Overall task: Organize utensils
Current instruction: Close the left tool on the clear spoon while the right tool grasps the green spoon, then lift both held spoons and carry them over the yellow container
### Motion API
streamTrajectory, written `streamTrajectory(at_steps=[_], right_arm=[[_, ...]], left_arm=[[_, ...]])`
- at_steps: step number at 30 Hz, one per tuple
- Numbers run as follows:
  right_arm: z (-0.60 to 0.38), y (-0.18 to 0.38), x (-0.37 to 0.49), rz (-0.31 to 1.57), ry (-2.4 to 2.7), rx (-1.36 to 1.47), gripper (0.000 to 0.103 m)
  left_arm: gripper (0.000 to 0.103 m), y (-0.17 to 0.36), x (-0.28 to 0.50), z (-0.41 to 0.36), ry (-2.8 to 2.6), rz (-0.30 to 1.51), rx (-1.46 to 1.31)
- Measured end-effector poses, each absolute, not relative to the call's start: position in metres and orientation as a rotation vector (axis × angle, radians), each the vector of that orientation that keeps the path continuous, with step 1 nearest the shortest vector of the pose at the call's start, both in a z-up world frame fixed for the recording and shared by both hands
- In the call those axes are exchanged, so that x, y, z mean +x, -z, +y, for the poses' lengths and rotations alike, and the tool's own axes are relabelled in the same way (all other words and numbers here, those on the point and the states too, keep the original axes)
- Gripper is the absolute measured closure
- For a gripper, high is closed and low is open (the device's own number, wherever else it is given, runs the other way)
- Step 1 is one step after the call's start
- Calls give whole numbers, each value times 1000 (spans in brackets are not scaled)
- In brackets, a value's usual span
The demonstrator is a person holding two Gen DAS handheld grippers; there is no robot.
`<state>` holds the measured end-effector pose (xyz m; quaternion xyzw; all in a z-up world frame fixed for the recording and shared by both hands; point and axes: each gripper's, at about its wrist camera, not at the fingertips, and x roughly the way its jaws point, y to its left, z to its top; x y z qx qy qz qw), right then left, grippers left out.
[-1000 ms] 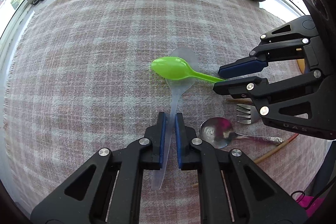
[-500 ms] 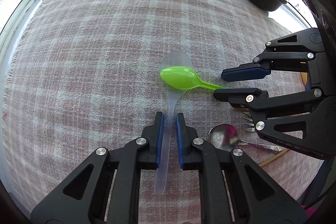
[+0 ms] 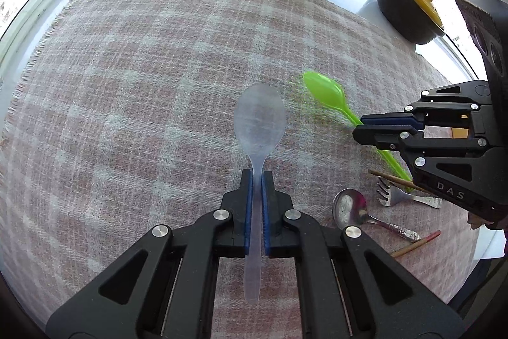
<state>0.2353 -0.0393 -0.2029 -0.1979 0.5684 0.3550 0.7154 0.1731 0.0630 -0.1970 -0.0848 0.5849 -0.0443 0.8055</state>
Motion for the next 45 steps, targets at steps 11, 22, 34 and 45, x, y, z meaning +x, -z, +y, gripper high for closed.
streamTrajectory(at_steps=[11,22,34,45], right_arm=[[-64,182,224,1205,-741,-328,98],[-112,151,213,1131,-672,-189,99],[-149,126,198,1063,-624,-122,102],[-196,99,179,1009,-604,-35,102]], left_arm=[[100,175,141,82,68,1161,-331],[100,144,124,75,61,1051,-436],[100,120,112,49,96,989,-449],[100,97,113,14,152,939,-446]])
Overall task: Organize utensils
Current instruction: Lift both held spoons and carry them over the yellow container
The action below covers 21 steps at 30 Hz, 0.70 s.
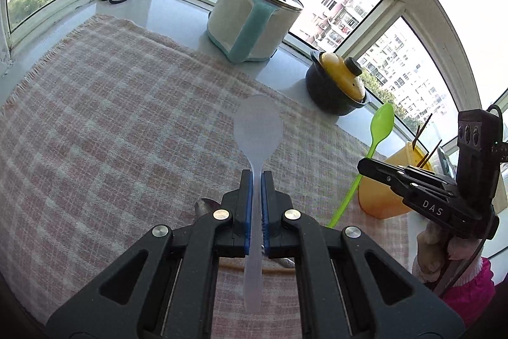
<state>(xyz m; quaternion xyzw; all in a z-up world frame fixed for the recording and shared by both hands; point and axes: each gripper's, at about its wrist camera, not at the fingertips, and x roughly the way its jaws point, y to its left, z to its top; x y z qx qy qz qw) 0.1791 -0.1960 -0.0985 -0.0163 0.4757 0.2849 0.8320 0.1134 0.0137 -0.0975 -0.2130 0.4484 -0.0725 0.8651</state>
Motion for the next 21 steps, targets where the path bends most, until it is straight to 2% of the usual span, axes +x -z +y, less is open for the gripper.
streamTrajectory(at_steps=[21], right_arm=[[-345,48,147,969,-511,138,102]], left_arm=[[100,54,158,-131,390,871,-367]])
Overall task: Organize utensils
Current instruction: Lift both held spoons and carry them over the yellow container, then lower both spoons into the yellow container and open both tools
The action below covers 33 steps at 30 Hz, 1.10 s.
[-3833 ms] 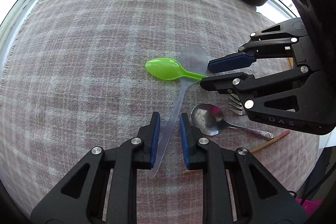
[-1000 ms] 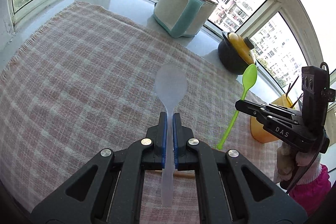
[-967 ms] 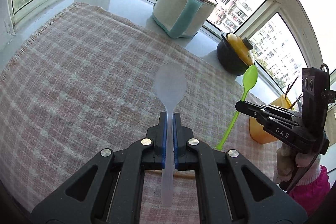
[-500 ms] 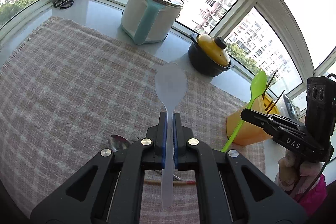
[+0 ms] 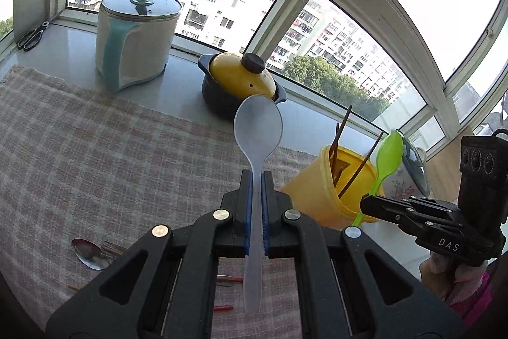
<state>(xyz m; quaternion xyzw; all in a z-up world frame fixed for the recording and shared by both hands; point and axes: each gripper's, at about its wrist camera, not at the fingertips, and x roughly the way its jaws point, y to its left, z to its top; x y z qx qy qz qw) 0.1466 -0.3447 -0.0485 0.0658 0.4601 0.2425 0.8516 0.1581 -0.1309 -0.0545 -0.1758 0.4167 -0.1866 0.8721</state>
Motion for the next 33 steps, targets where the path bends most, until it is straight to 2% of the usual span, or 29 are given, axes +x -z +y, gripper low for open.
streamTrajectory(at_steps=[16,33], right_arm=[[-431,13,147,910,-429,203,102],[-471,16,181,888,-367,245,102]], left_arm=[[100,17,198,-240,570,816,-306],[100,36,223,-295,578,811,-263]])
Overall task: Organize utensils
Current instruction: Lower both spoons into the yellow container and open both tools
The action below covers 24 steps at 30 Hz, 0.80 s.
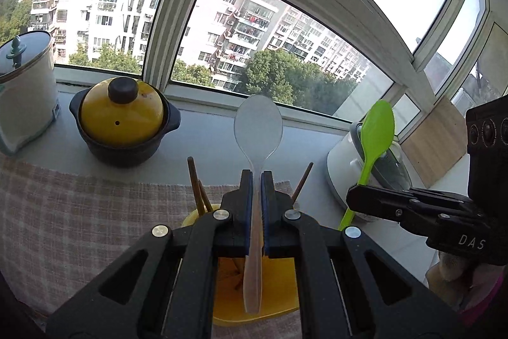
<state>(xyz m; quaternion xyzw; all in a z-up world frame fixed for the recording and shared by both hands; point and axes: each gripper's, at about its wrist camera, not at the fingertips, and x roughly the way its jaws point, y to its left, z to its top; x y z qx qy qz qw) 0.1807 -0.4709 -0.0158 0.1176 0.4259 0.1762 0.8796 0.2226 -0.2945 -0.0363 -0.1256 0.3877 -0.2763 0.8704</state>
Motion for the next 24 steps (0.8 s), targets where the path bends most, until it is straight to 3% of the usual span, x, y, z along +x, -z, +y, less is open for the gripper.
streamTrajectory(at_steps=[24], right_arm=[[-477,54,188,963,-341,248,101]], left_arm=[[100,57,219,-302,574,829,-200]])
